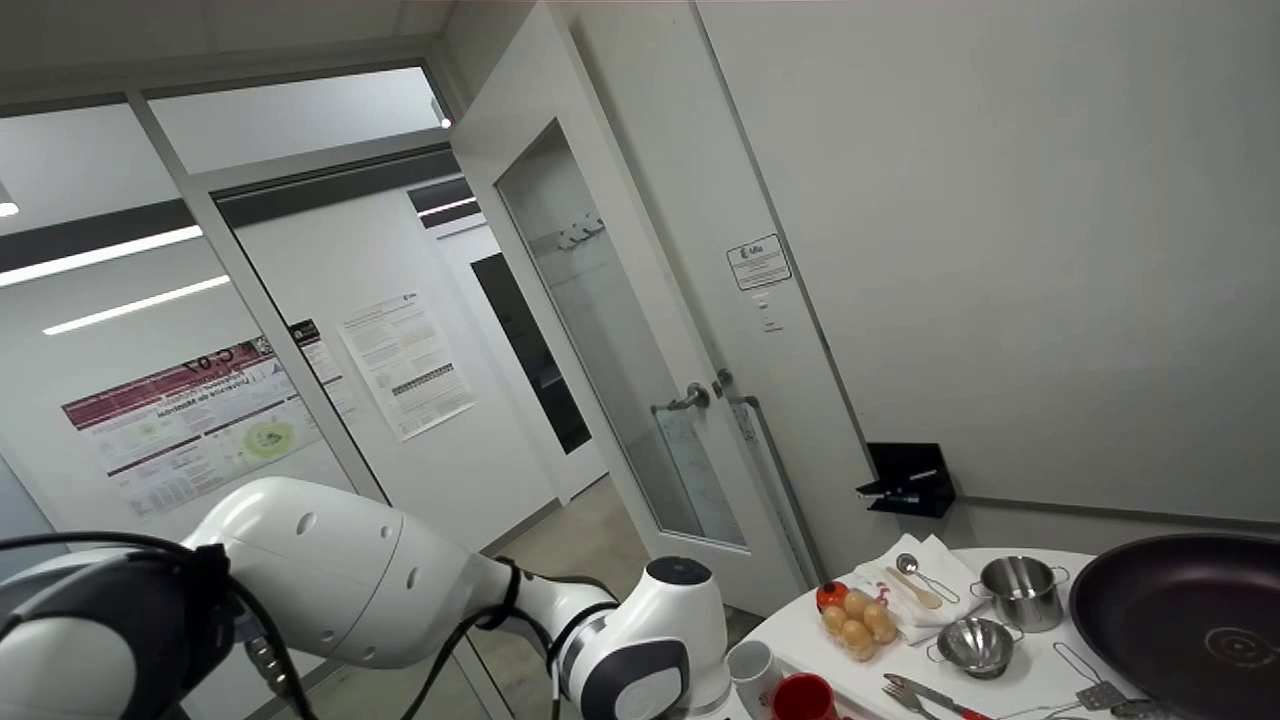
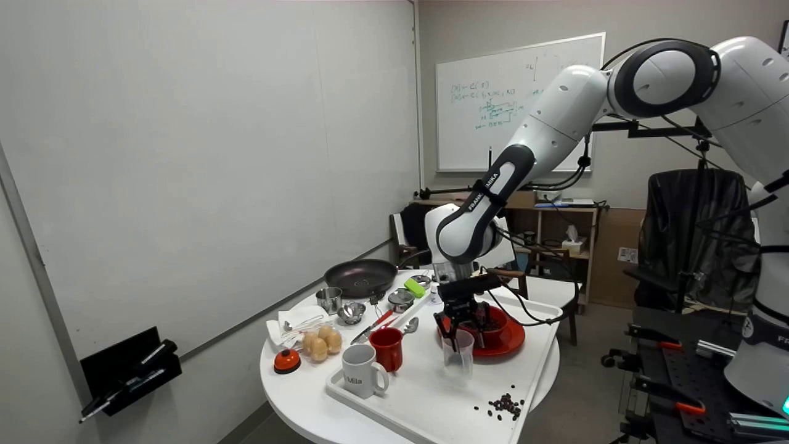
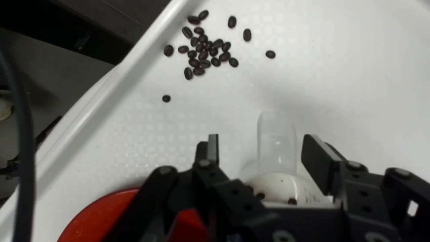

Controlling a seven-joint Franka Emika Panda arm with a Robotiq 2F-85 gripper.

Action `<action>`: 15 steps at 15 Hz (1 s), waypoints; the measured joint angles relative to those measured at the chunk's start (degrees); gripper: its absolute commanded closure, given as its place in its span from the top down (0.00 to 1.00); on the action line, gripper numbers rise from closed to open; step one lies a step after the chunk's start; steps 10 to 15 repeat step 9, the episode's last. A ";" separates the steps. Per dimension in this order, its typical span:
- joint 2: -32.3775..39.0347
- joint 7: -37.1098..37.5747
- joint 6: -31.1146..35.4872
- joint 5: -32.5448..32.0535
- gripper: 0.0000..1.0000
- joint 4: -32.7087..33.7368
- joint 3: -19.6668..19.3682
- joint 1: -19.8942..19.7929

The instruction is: Pick up the jug and pour its contents in the red bowl

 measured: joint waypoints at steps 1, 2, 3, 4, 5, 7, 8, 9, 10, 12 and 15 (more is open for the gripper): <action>-0.37 -0.22 -2.91 0.62 1.00 0.12 0.66 -0.58; -1.02 -0.98 -6.50 1.37 1.00 0.29 1.52 -1.47; -2.06 -2.05 -10.27 2.20 1.00 0.40 2.28 -2.51; -3.55 -3.60 -14.48 3.19 1.00 0.49 2.80 -3.75; -5.29 -5.25 -18.83 4.20 1.00 0.64 3.00 -5.07; -8.71 -7.33 -24.85 5.24 1.00 0.72 2.84 -7.49; -9.08 -7.33 -24.72 5.22 1.00 0.62 2.61 -7.69; -8.75 -7.33 -24.52 5.22 1.00 0.57 2.60 -7.61; -8.75 -7.33 -24.52 5.22 1.00 0.57 2.60 -7.61; -8.75 -7.33 -24.52 5.22 1.00 0.57 2.60 -7.61; -8.75 -7.33 -24.52 5.22 1.00 0.57 2.60 -7.61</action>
